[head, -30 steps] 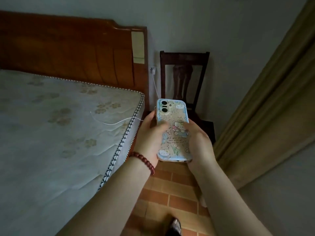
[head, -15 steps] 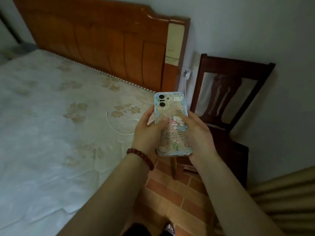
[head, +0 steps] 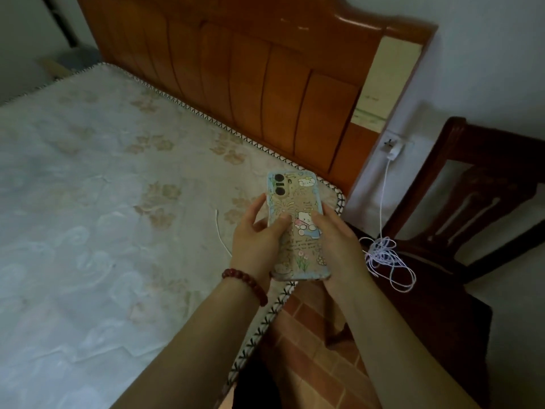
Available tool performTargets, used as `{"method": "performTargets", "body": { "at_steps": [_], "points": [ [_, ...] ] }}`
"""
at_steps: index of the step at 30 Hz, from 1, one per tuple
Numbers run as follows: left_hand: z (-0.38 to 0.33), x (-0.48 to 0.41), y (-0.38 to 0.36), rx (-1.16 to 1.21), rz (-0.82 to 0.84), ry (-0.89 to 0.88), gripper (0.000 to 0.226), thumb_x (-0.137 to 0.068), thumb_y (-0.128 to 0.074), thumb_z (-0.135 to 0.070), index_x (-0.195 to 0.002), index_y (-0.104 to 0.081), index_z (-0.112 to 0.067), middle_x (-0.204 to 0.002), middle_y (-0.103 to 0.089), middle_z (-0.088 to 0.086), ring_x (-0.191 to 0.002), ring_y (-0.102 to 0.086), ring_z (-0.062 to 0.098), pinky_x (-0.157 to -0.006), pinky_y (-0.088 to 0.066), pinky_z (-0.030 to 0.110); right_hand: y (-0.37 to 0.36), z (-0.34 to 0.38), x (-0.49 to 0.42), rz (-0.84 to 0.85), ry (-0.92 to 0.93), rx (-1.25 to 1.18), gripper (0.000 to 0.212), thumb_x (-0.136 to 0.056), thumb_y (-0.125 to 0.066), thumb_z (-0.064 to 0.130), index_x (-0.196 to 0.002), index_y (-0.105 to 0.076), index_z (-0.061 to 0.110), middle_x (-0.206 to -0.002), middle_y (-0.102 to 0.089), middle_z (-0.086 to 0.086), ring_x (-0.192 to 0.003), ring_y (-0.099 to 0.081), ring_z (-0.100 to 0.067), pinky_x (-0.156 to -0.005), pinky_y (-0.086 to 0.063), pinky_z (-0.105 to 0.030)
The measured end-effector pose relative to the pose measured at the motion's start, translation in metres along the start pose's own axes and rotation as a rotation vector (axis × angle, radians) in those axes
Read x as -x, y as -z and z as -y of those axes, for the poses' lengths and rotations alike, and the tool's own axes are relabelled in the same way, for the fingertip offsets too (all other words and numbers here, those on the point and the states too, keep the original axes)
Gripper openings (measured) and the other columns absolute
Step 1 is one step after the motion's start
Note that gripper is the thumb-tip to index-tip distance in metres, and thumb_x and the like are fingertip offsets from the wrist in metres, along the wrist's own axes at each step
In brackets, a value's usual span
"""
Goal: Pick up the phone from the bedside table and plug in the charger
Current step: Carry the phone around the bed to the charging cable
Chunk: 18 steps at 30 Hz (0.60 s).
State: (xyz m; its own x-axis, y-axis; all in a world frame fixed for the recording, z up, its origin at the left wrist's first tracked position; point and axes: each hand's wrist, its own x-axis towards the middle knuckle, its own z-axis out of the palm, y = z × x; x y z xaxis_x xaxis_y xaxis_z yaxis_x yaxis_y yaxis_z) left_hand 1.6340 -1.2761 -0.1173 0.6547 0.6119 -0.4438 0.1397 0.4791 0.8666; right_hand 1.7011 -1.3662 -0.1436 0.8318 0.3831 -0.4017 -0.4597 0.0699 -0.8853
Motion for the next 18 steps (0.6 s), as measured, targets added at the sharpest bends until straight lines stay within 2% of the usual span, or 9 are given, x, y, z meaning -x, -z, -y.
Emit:
{"method": "performTargets", "body": {
  "at_steps": [3,5,7,9,12,15,18],
  "points": [
    [-0.010,-0.046,0.016,0.011,-0.036,0.023,0.028,-0.084,-0.064,-0.013,-0.112,-0.064,-0.015,-0.100,-0.074,0.009,-0.081,-0.073,0.020,-0.076,-0.059,0.040,-0.034,-0.006,-0.038,-0.015,-0.009,0.025,0.026,-0.089,-0.058,0.023,-0.106,-0.072,0.036,-0.094,-0.079,0.001,-0.088,-0.074,-0.022,-0.080,-0.059,-0.044],
    [-0.013,-0.074,0.026,0.022,-0.068,0.041,0.027,-0.084,-0.064,-0.016,-0.111,-0.063,-0.013,-0.097,-0.074,0.007,-0.081,-0.073,0.020,-0.074,-0.059,0.039,-0.053,-0.015,-0.064,-0.012,-0.005,0.045,0.027,-0.089,-0.058,0.024,-0.111,-0.070,0.032,-0.097,-0.078,0.000,-0.088,-0.074,-0.022,-0.077,-0.060,-0.043],
    [-0.013,-0.101,0.037,0.009,-0.099,0.052,0.025,-0.086,-0.062,-0.020,-0.110,-0.060,-0.018,-0.093,-0.074,0.006,-0.080,-0.072,0.019,-0.076,-0.059,0.041,-0.070,-0.026,-0.087,0.002,-0.010,0.050,0.027,-0.090,-0.057,0.023,-0.112,-0.070,0.031,-0.098,-0.078,0.001,-0.088,-0.074,-0.022,-0.075,-0.061,-0.041],
    [-0.010,-0.121,0.048,-0.008,-0.107,0.042,0.015,-0.087,-0.061,-0.022,-0.101,-0.061,-0.025,-0.089,-0.075,0.003,-0.077,-0.073,0.018,-0.075,-0.059,0.040,-0.083,-0.037,-0.105,0.021,-0.026,0.041,0.027,-0.091,-0.055,0.021,-0.112,-0.070,0.031,-0.100,-0.078,0.000,-0.092,-0.073,-0.024,-0.080,-0.059,-0.044],
    [0.001,-0.159,0.068,-0.019,-0.156,0.051,0.012,-0.086,-0.061,-0.023,-0.096,-0.062,-0.030,-0.086,-0.076,0.001,-0.078,-0.073,0.017,-0.074,-0.059,0.038,-0.102,-0.062,-0.139,0.036,-0.069,0.064,0.027,-0.091,-0.056,0.020,-0.112,-0.070,0.029,-0.104,-0.076,-0.004,-0.095,-0.072,-0.026,-0.086,-0.056,-0.050],
    [0.023,-0.201,0.090,-0.008,-0.232,0.079,0.018,-0.085,-0.063,-0.023,-0.103,-0.062,-0.027,-0.079,-0.077,-0.004,-0.077,-0.073,0.015,-0.074,-0.059,0.036,-0.118,-0.094,-0.174,0.047,-0.110,0.101,0.024,-0.090,-0.059,0.020,-0.108,-0.072,0.026,-0.101,-0.077,-0.003,-0.092,-0.073,-0.024,-0.084,-0.057,-0.048],
    [0.051,-0.239,0.111,0.019,-0.307,0.121,0.033,-0.085,-0.064,-0.022,-0.117,-0.061,-0.018,-0.088,-0.075,0.001,-0.083,-0.072,0.019,-0.079,-0.058,0.040,-0.126,-0.130,-0.207,0.035,-0.172,0.110,0.019,-0.090,-0.059,0.018,-0.099,-0.074,0.026,-0.092,-0.079,0.002,-0.088,-0.074,-0.021,-0.078,-0.059,-0.039]
  ]
}}
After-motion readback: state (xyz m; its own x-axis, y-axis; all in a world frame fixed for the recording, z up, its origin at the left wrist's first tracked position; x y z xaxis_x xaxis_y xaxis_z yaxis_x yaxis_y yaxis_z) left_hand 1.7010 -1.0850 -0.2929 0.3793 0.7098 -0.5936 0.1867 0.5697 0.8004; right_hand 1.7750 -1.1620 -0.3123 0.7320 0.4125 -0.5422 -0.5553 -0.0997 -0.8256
